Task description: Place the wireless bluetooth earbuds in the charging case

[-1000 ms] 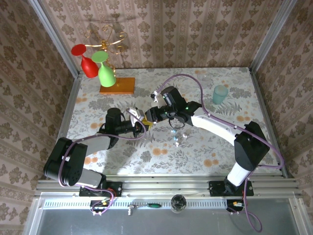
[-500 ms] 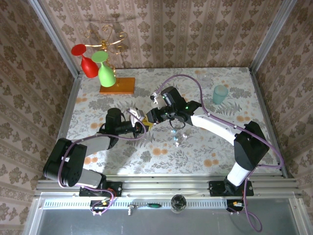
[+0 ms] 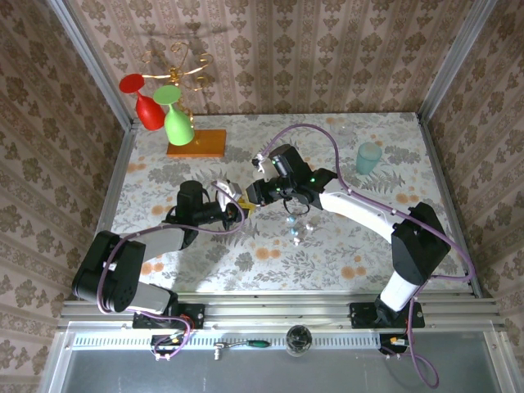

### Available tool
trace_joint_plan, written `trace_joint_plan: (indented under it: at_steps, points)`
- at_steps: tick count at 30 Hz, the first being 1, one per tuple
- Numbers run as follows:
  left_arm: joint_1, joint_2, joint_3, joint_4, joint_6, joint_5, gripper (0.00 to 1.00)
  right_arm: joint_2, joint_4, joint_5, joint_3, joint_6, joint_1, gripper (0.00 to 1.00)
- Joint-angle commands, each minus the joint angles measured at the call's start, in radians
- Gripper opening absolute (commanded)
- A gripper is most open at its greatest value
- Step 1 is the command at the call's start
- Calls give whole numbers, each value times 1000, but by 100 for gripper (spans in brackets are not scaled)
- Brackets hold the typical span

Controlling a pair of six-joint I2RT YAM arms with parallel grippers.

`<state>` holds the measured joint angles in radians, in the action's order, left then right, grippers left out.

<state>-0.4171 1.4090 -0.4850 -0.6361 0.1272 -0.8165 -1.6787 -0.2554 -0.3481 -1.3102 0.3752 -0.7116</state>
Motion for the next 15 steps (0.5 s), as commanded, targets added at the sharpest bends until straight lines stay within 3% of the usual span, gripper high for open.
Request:
trace_joint_plan:
  at_steps: [1,4,15]
  points:
    - [2,-13,-24,-37,-8,-26,0,-12,-27,11,-9,8,-2,24]
    - [-2,-15,-23,-31,-2,-40,0,-26,-18,-15,-20,14,-2,33]
    - [-3,-12,-36,-20,0,-61,0,-72,-57,-99,-53,-4,-3,32]
